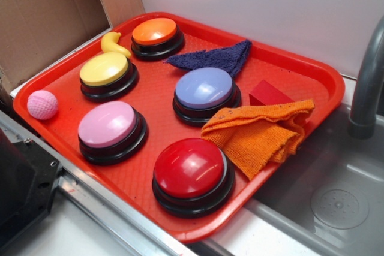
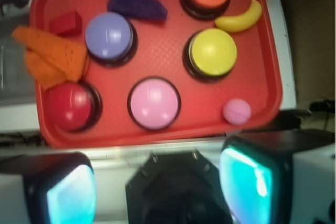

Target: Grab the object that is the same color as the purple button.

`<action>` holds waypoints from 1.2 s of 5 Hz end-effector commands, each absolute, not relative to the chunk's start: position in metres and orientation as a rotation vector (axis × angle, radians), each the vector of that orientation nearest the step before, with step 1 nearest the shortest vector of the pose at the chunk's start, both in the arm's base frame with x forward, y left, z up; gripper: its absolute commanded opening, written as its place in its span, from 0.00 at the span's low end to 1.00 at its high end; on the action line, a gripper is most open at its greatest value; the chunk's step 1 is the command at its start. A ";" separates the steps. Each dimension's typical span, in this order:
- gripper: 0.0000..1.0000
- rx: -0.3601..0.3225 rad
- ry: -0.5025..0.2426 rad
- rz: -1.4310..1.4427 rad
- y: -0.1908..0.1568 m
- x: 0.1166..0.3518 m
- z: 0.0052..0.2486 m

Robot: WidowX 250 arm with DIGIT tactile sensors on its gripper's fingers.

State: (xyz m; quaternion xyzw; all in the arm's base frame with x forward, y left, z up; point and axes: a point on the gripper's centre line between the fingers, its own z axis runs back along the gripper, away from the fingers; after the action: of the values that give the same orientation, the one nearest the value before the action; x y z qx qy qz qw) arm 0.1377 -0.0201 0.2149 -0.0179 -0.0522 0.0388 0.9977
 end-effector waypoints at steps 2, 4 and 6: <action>1.00 -0.022 -0.279 0.281 -0.007 0.231 0.159; 1.00 -0.005 -0.300 0.467 -0.005 0.282 0.108; 1.00 0.057 -0.402 0.687 -0.006 0.320 0.068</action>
State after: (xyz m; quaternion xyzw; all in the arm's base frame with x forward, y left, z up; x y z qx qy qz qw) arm 0.3077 -0.0129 0.0485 0.0401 -0.1674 0.3394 0.9248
